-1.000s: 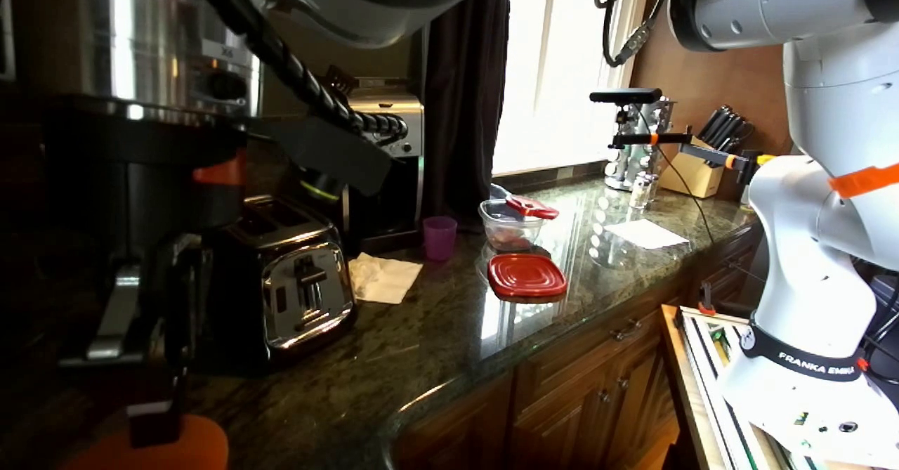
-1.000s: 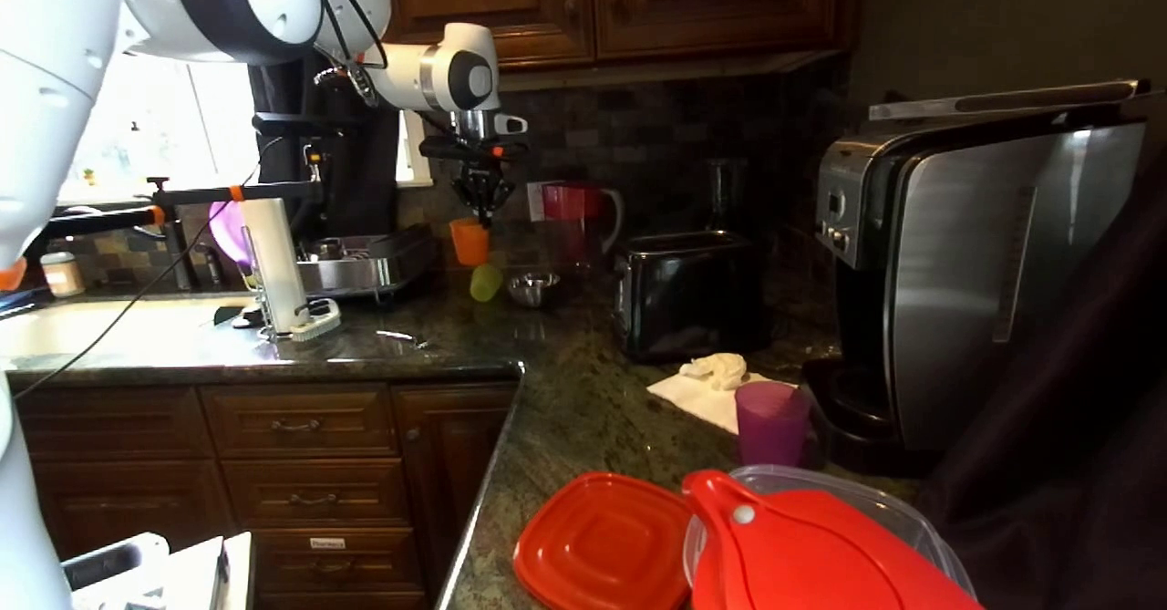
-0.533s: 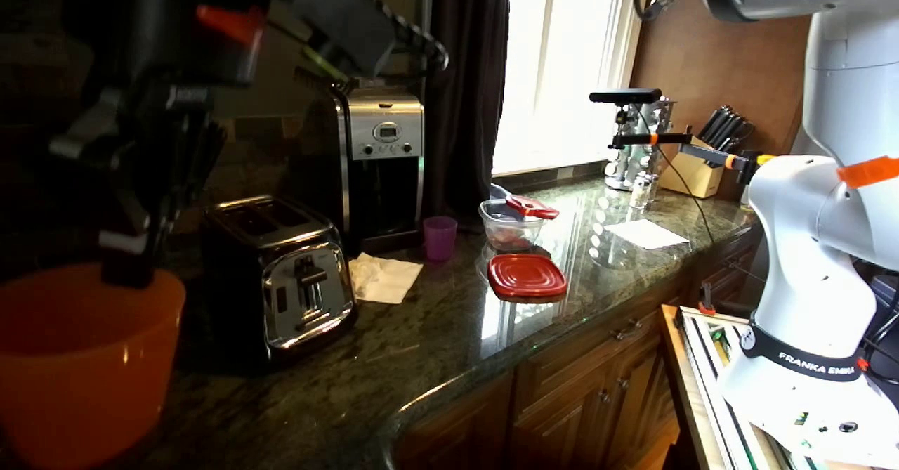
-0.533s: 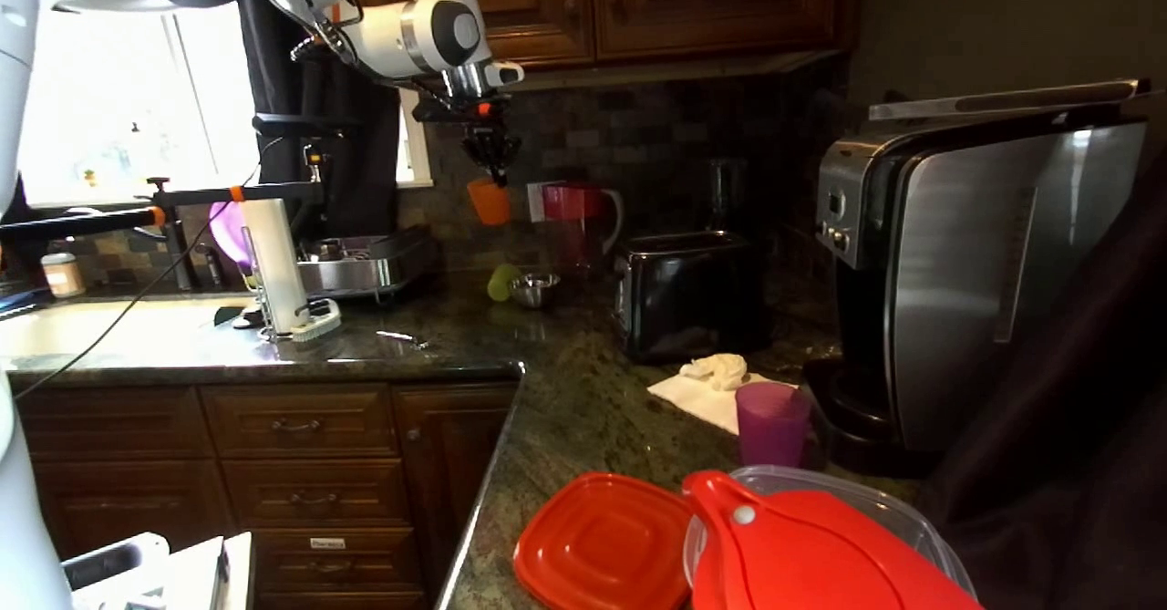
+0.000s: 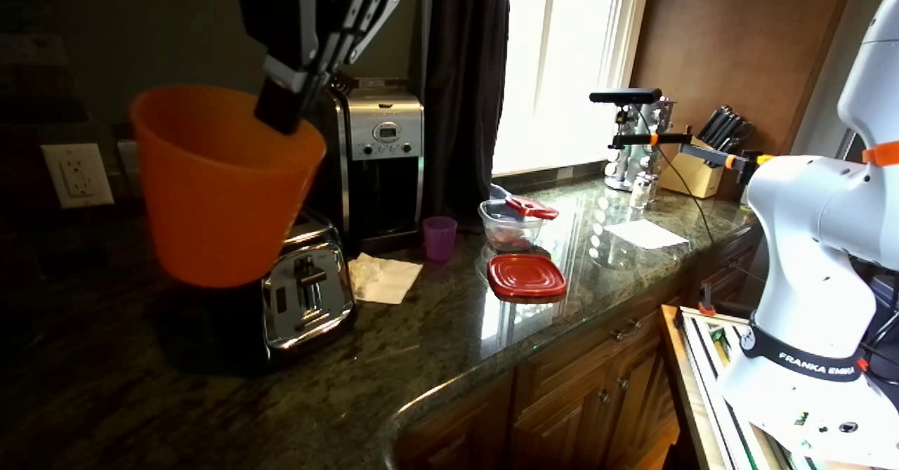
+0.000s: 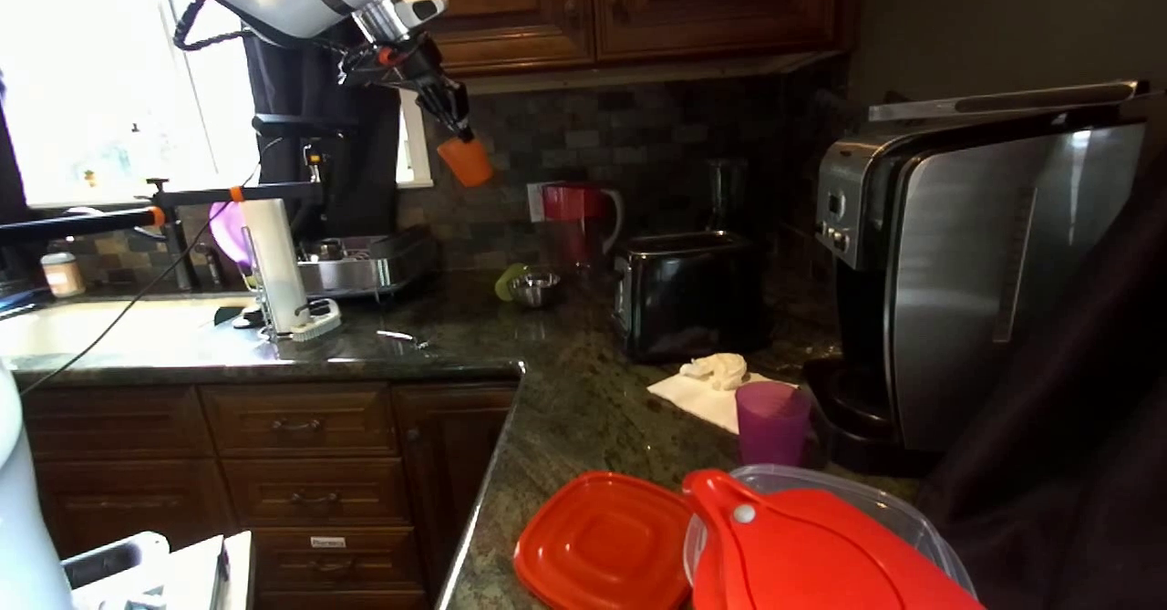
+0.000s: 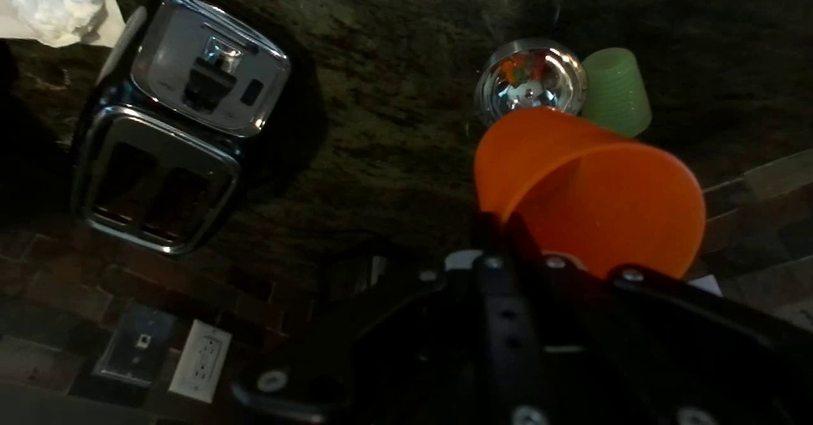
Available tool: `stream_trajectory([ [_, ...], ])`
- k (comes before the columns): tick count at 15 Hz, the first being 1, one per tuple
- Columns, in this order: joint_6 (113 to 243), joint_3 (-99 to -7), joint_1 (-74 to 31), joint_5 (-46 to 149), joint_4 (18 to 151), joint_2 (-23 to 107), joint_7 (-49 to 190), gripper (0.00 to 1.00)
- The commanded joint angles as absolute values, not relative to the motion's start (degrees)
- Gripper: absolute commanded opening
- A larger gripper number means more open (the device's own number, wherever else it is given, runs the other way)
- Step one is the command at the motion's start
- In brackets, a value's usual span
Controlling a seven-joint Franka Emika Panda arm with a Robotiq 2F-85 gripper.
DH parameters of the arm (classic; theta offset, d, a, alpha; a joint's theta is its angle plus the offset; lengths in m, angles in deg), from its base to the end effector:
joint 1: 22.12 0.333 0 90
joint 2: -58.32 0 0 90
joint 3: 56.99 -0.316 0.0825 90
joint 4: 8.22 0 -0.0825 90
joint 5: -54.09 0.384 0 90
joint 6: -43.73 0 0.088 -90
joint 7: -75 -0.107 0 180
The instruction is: Move the orange cup
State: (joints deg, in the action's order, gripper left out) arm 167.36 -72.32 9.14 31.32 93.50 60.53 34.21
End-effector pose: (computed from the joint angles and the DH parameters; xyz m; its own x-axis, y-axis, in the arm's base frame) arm 0.4131 0.4180 0.6106 0.8162 0.2300 0.5300 0.2350 -0.9702 0.0591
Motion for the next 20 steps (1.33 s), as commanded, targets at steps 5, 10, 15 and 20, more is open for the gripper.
stream_trajectory([
  [5,167.31,-75.37,0.83,28.37,96.95,69.21,27.92,0.01],
  [10,167.82,-74.02,-7.47,31.52,102.96,82.26,23.81,0.01],
  [15,167.64,-71.50,-15.29,36.46,111.02,89.86,19.95,0.01],
  [20,169.45,-67.51,-20.37,44.30,119.25,91.37,17.35,0.01],
])
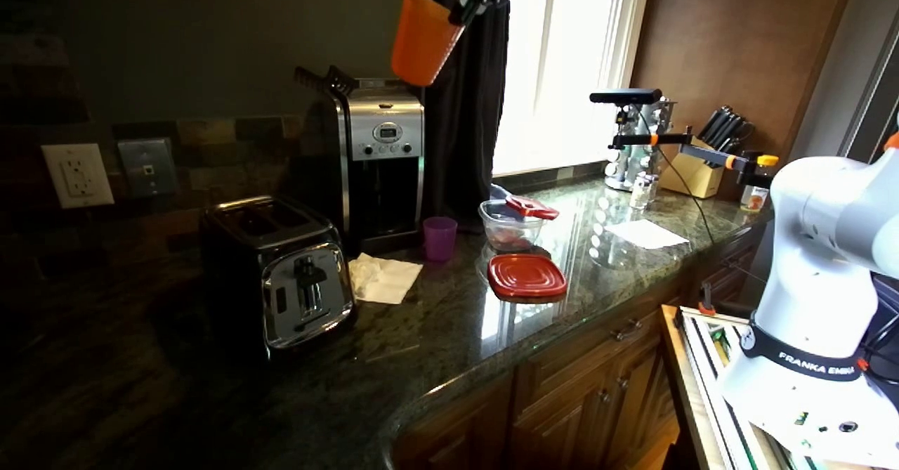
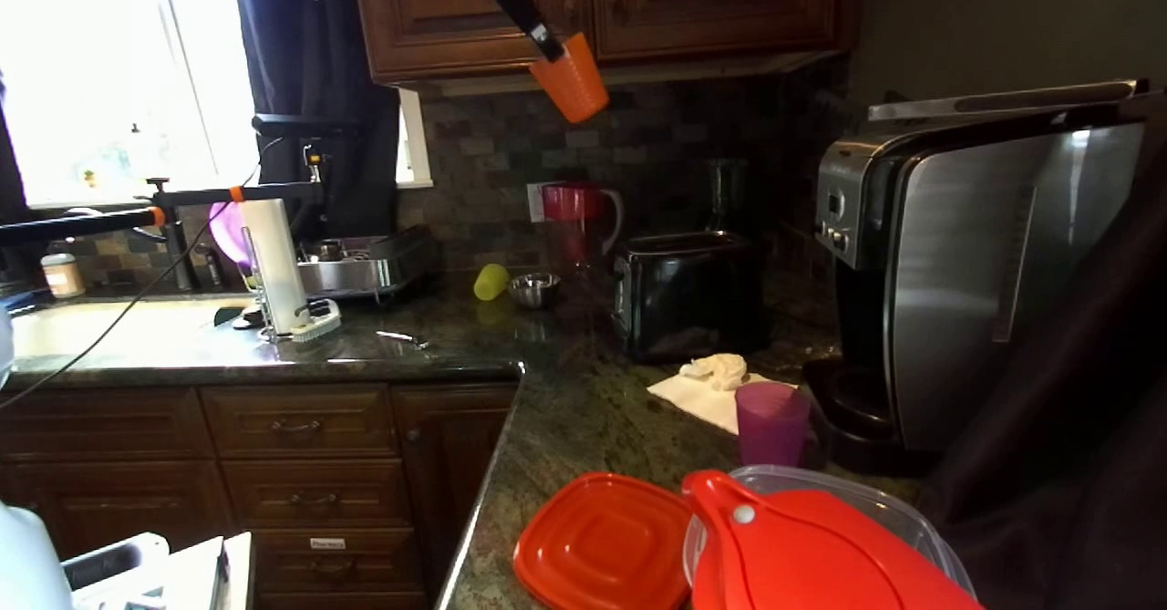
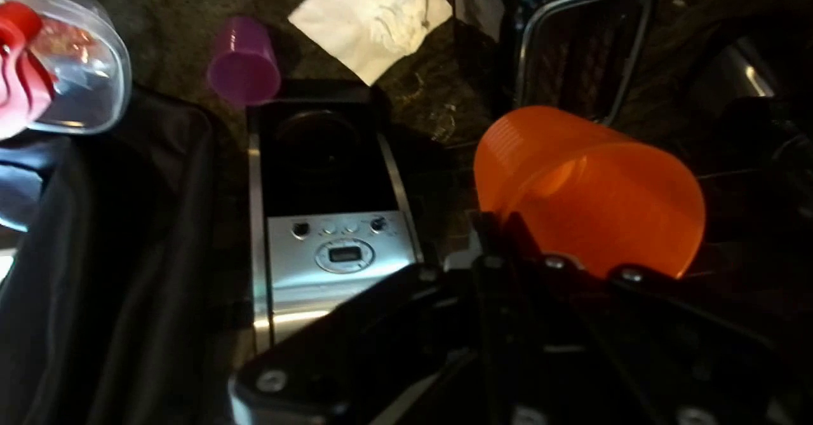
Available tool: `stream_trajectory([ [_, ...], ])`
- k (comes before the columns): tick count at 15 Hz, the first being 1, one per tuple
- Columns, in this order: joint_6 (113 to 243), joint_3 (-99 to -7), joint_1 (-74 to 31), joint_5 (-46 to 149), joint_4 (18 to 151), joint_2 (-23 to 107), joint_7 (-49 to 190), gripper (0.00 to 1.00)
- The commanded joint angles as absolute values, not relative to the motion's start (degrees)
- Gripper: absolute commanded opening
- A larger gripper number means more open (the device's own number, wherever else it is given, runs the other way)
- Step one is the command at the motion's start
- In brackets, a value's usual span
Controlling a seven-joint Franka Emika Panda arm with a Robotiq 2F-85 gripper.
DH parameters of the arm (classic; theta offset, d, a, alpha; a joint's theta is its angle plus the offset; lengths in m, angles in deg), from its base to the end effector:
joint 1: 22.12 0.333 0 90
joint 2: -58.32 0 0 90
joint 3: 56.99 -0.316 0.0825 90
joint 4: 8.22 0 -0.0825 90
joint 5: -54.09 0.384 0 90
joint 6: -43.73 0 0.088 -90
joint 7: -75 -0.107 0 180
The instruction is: Move the orange cup
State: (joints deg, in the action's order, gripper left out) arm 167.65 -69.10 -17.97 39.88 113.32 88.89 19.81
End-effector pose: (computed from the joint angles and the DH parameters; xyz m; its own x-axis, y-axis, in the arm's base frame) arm 0.4103 0.1351 0.6772 0.6381 -0.5162 0.5713 -0.4921 -0.8441 -0.2130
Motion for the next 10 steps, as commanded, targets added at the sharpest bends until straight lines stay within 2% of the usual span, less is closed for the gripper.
stream_trajectory([
  [1,169.86,-66.58,-21.20,45.74,121.27,91.80,16.93,0.01],
  [8,174.56,-64.81,-29.03,46.95,136.22,95.73,9.23,0.01],
  [9,171.96,-65.04,-27.96,46.81,130.09,91.71,12.92,0.04],
  [10,172.84,-64.97,-28.84,46.76,132.25,92.36,11.97,0.04],
])
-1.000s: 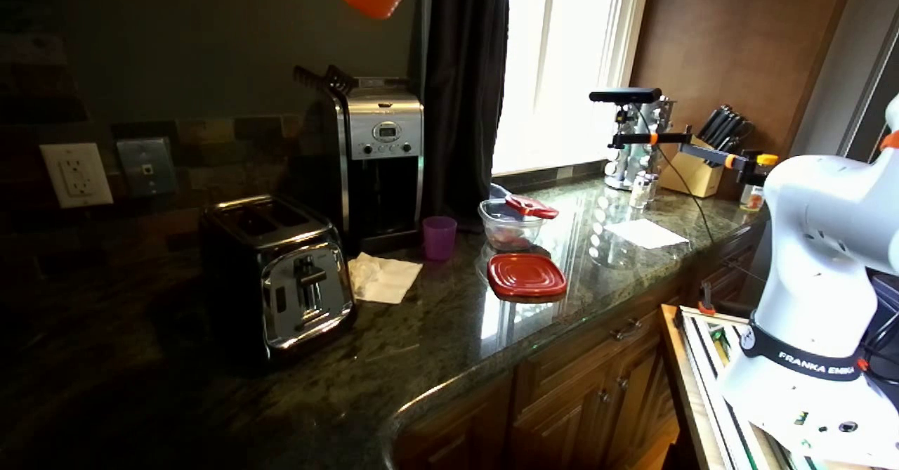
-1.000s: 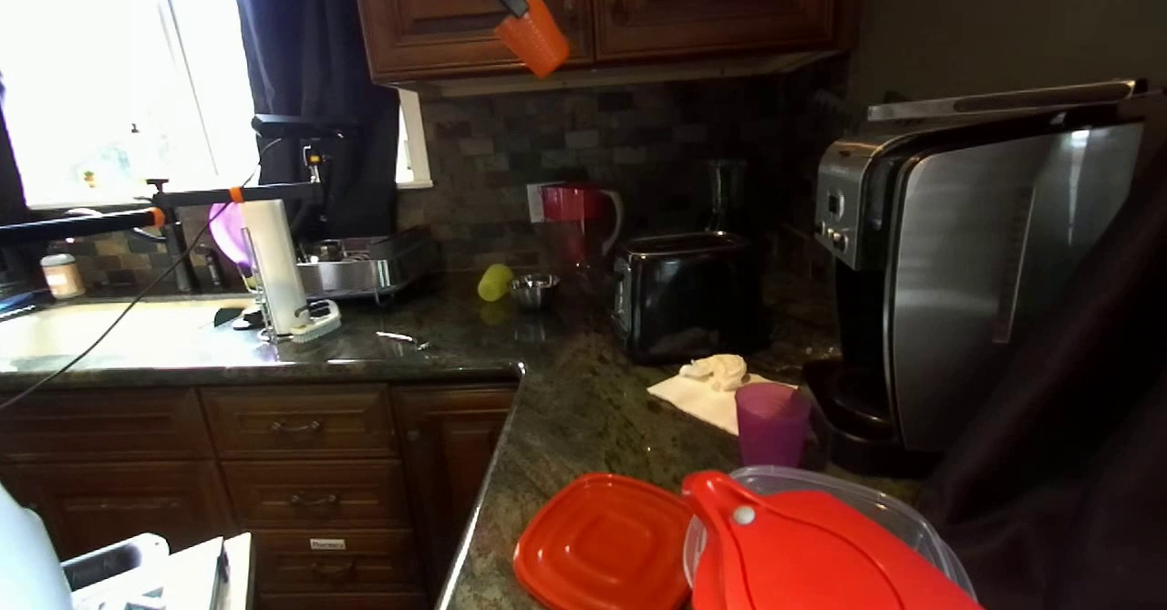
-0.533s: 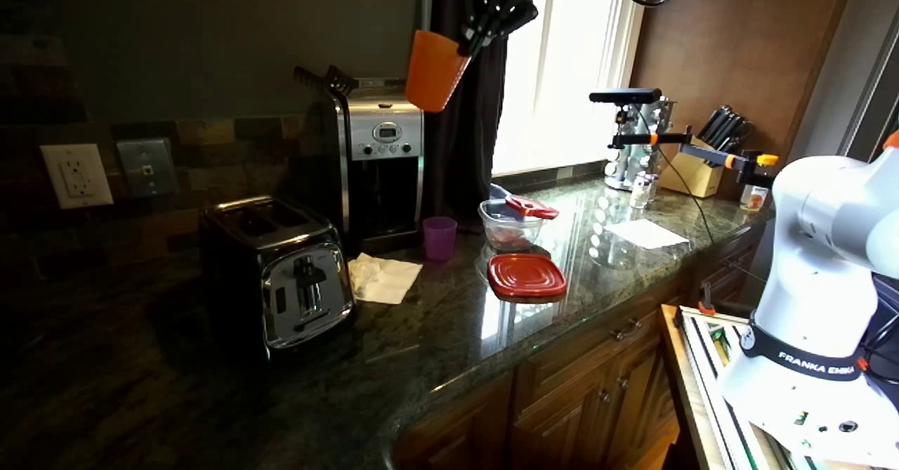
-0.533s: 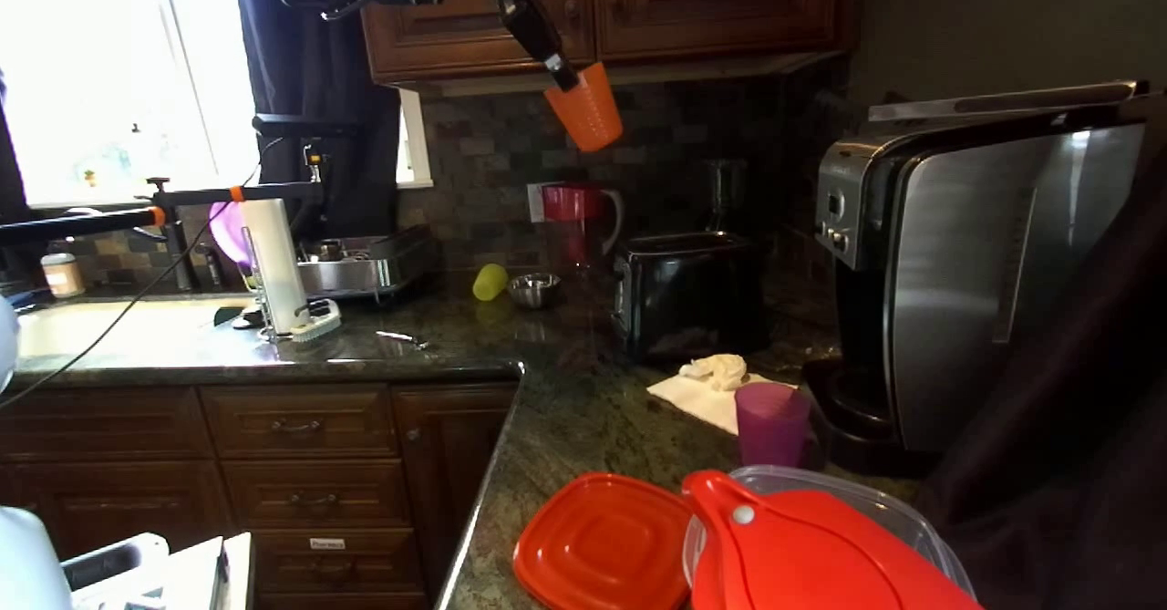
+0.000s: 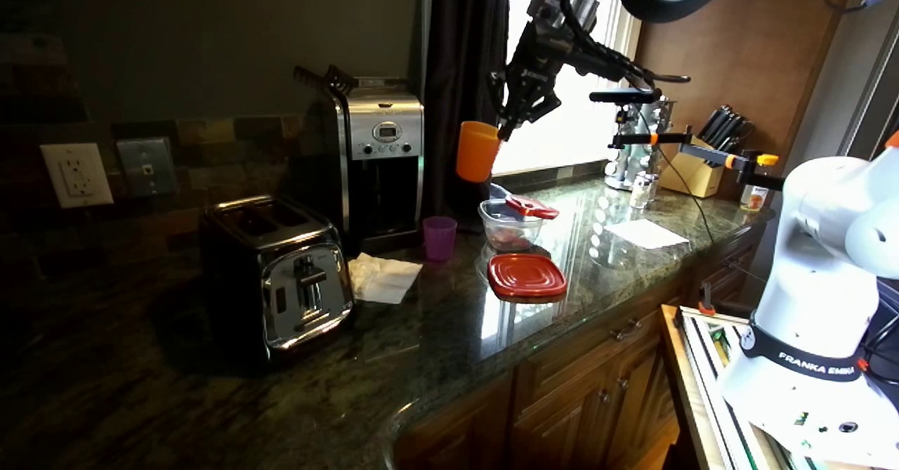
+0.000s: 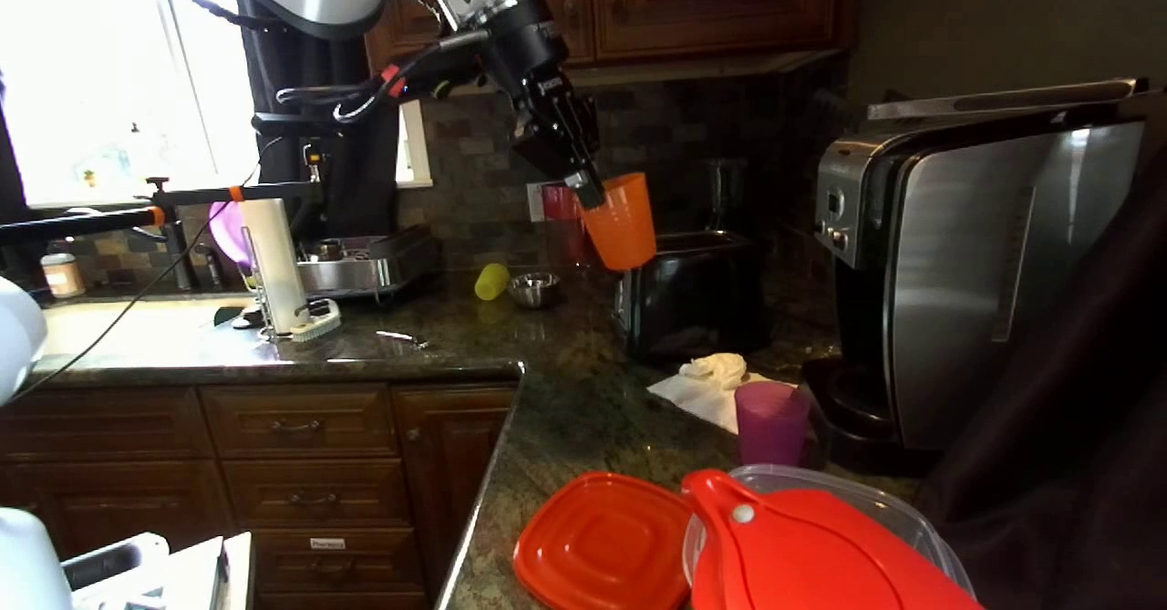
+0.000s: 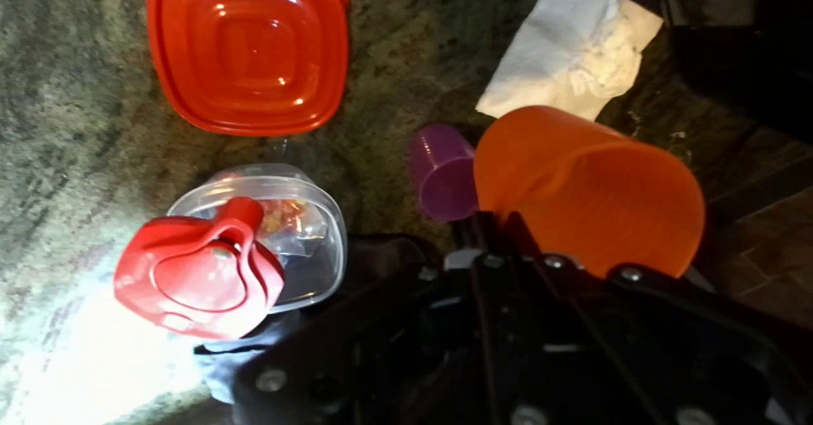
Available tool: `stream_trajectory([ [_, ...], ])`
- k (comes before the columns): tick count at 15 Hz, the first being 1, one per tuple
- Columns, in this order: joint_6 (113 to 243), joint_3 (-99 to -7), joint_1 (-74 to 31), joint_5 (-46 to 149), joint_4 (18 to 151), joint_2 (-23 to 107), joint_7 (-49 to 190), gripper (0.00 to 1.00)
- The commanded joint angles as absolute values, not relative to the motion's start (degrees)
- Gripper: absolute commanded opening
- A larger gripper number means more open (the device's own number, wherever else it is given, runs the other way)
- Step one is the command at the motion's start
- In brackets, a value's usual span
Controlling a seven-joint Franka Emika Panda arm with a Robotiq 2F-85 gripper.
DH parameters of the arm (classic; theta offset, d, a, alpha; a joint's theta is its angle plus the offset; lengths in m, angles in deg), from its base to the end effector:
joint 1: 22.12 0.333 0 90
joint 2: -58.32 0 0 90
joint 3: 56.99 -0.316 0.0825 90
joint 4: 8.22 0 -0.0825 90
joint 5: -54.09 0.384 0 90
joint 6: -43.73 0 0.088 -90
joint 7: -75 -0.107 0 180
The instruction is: Move the orange cup
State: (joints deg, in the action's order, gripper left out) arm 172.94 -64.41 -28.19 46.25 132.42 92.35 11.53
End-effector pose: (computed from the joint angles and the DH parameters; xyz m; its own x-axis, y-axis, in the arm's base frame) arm 0.4063 0.0122 0.5438 0.4489 -0.8244 0.3449 -0.8073 -0.5396 -0.2390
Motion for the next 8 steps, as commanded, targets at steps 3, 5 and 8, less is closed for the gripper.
stream_trajectory([
  [3,173.45,-65.00,-29.51,46.77,134.47,93.69,11.00,0.04],
  [5,173.45,-65.07,-29.53,46.79,134.50,94.12,10.80,0.04],
  [8,173.55,-62.06,-32.56,47.75,131.48,88.42,9.58,0.01],
])
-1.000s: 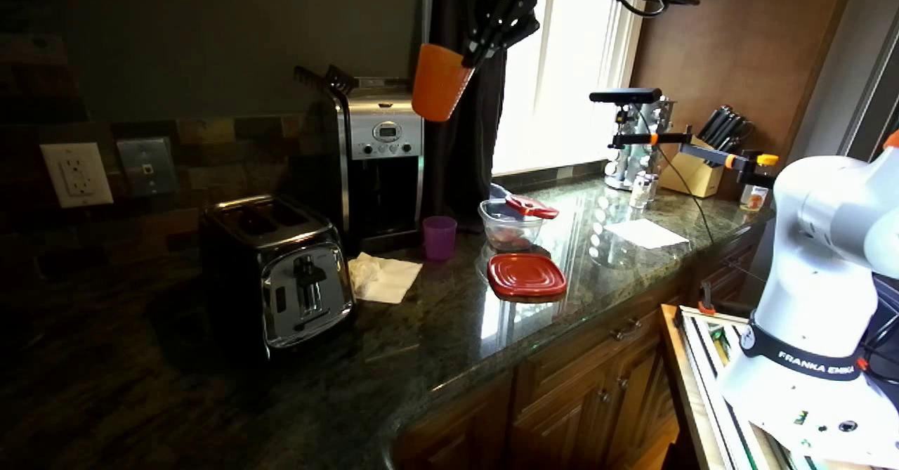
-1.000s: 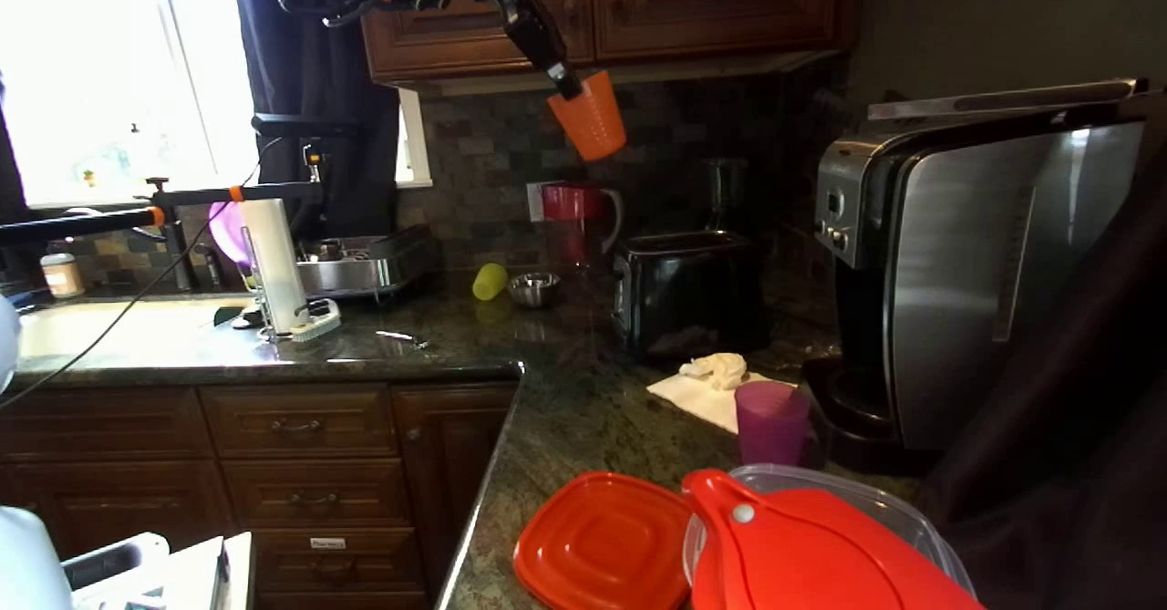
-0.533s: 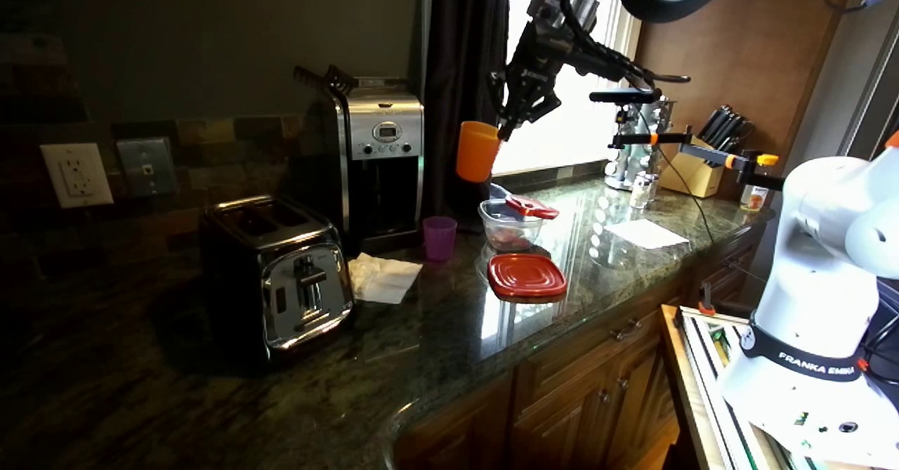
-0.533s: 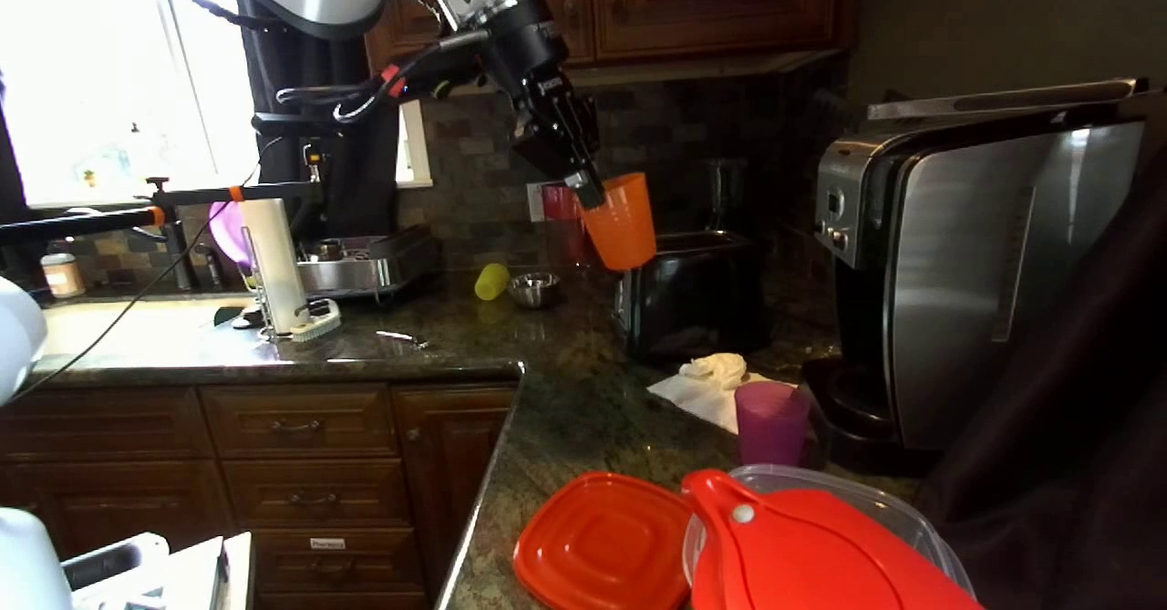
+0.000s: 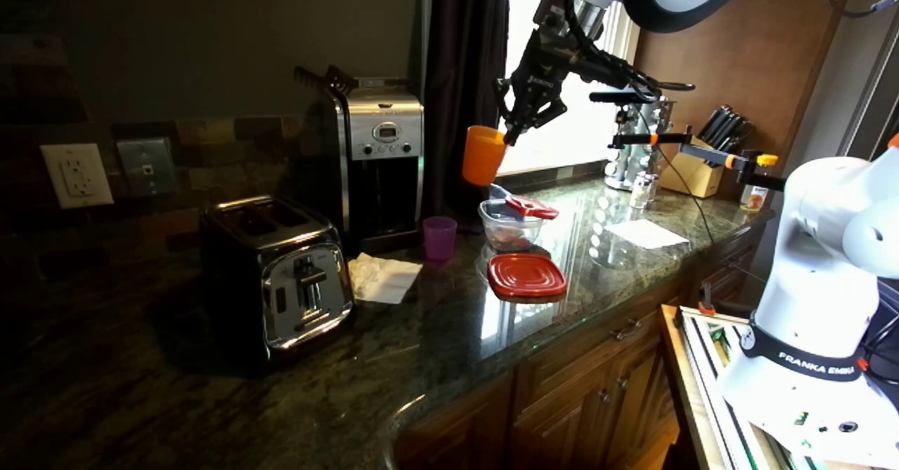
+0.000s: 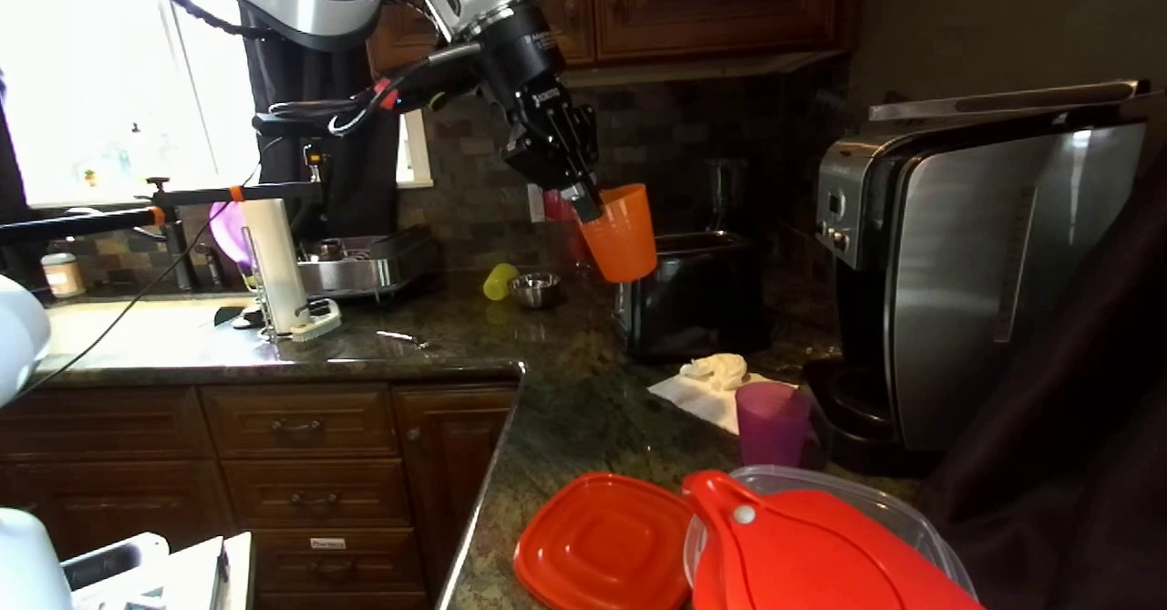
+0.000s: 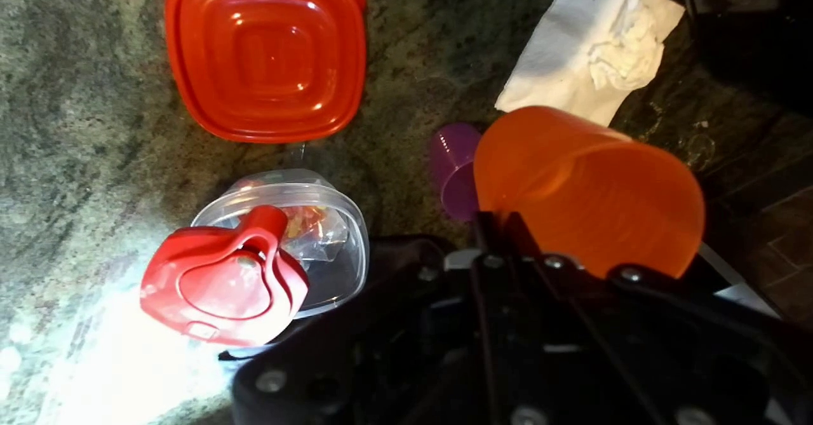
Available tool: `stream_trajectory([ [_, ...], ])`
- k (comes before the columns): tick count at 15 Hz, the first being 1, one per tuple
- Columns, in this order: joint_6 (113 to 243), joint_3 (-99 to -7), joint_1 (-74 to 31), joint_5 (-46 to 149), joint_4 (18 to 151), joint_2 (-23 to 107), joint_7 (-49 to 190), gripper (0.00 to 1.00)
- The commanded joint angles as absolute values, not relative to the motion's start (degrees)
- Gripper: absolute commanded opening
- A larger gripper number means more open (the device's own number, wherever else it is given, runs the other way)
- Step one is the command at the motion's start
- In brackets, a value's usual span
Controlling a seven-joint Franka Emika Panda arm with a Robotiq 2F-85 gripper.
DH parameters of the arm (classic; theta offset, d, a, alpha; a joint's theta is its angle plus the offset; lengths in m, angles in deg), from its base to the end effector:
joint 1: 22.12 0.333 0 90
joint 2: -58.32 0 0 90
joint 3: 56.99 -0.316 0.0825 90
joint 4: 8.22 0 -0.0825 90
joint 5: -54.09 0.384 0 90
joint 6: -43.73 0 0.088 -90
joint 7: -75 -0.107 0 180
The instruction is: Move the orange cup
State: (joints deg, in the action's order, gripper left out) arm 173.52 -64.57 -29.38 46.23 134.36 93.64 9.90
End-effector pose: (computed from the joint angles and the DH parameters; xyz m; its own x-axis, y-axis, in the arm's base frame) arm 0.3992 0.0046 0.5365 0.4105 -0.8459 0.3405 -0.8297 -0.5014 -0.2453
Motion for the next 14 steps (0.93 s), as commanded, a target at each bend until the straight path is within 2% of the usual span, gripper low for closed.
stream_trajectory([
  [1,173.99,-59.36,-32.99,49.32,130.73,86.37,11.37,0.01],
  [6,174.66,-51.84,-35.77,54.59,124.79,75.03,13.52,0.01],
  [14,174.64,-51.13,-35.14,48.16,111.83,59.30,6.00,0.01],
])
